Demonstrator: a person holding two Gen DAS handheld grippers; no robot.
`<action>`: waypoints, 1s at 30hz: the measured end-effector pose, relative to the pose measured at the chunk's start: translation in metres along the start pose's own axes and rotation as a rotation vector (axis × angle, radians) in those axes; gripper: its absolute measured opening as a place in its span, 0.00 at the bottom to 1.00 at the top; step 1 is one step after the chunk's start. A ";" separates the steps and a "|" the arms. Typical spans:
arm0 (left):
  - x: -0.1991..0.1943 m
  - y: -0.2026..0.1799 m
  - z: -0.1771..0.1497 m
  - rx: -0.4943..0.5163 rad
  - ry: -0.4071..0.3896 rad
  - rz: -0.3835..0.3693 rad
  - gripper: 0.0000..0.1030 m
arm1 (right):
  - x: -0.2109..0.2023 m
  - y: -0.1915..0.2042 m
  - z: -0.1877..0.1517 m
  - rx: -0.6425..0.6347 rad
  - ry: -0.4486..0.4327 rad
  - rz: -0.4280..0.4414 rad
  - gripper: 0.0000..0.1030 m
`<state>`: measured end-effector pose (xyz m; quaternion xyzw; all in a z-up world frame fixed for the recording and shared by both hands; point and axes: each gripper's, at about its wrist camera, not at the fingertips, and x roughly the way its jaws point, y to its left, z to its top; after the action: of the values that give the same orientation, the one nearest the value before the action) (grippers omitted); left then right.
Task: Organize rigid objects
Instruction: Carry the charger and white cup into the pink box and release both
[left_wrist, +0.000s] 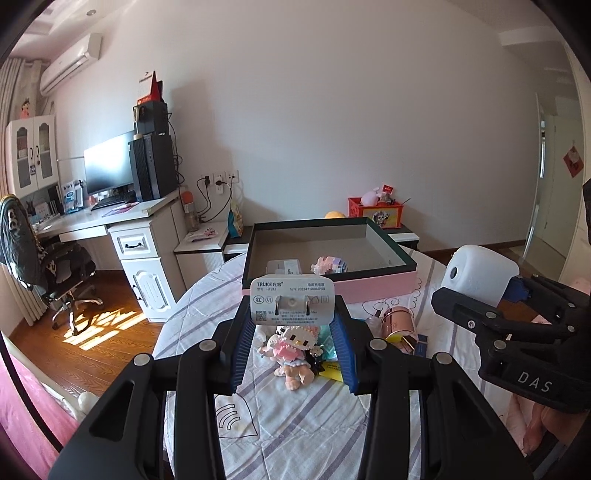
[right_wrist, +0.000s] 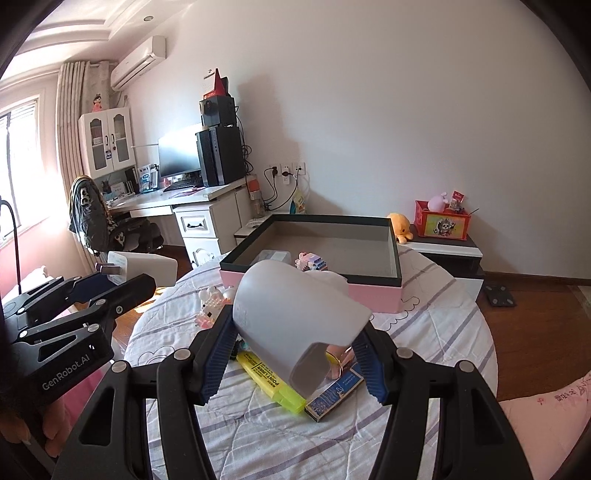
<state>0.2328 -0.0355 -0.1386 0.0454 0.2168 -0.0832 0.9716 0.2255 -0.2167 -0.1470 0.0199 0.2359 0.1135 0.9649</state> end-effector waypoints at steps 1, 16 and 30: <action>0.003 0.000 0.002 0.003 -0.001 0.002 0.39 | 0.001 -0.001 0.001 -0.003 -0.001 0.000 0.60; 0.174 0.003 0.076 0.069 0.187 -0.078 0.39 | 0.110 -0.050 0.069 -0.057 0.065 -0.055 0.60; 0.293 -0.022 0.078 0.145 0.451 -0.069 0.40 | 0.238 -0.096 0.051 -0.025 0.327 -0.059 0.60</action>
<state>0.5226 -0.1084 -0.1949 0.1249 0.4231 -0.1193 0.8894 0.4739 -0.2552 -0.2180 -0.0178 0.3887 0.0899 0.9168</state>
